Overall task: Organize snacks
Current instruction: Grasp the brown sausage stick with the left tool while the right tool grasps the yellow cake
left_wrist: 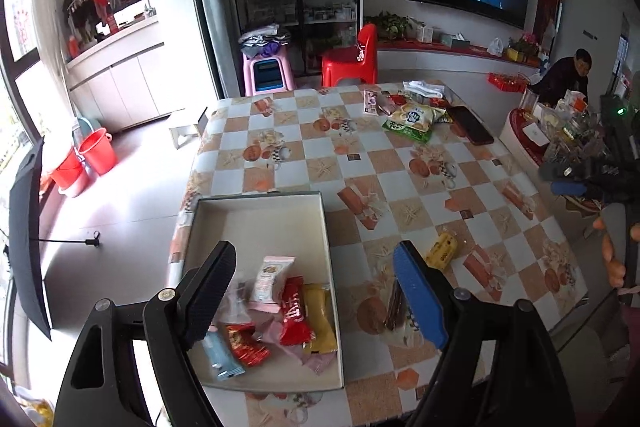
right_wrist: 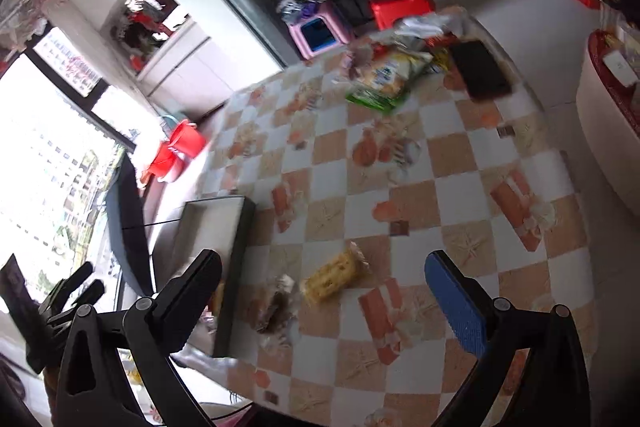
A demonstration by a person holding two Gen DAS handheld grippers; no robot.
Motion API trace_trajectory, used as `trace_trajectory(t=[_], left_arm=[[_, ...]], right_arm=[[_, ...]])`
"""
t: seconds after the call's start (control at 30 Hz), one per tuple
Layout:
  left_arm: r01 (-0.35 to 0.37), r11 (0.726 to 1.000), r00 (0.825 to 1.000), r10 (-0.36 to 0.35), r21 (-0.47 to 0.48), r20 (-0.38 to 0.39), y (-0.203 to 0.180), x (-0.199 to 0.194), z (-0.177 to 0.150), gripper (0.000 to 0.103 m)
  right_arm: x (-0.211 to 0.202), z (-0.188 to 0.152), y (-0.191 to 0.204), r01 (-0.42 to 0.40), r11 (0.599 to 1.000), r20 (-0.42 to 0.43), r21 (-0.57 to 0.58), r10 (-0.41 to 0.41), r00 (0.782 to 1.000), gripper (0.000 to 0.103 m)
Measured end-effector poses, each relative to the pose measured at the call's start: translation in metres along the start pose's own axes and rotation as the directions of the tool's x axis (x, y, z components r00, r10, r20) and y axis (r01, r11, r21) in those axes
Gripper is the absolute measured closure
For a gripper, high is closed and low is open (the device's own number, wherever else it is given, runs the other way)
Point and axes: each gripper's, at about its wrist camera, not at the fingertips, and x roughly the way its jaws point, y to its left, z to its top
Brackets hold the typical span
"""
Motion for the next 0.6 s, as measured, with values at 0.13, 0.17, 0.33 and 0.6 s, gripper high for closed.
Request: trace_trajectory(t=[0.13, 0.17, 0.33, 0.6], left_arm=[[-0.041, 0.998, 0.999, 0.040, 0.041, 0.020, -0.022, 0.033, -0.031, 0.019], [-0.036, 0.998, 0.999, 0.034, 0.055, 0.024, -0.029, 0.042, -0.039, 0.019], [0.019, 0.996, 1.000, -0.020, 0.089, 0.013, -0.061, 0.082, -0.067, 0.019], [0.081, 0.981, 0.990, -0.059, 0.176, -0.127, -0.110, 0.150, -0.085, 0.019]], right_arm=[[0.042, -0.021, -0.024, 0.074, 0.997, -0.056, 0.019, -0.072, 0.996, 0.001], [0.054, -0.027, -0.030, 0.091, 0.996, -0.077, 0.012, -0.090, 0.993, 0.001], [0.100, -0.051, -0.051, 0.213, 0.975, -0.029, -0.071, -0.215, 0.976, 0.001], [0.116, -0.083, -0.052, 0.373, 0.905, 0.109, -0.208, -0.357, 0.928, 0.000]])
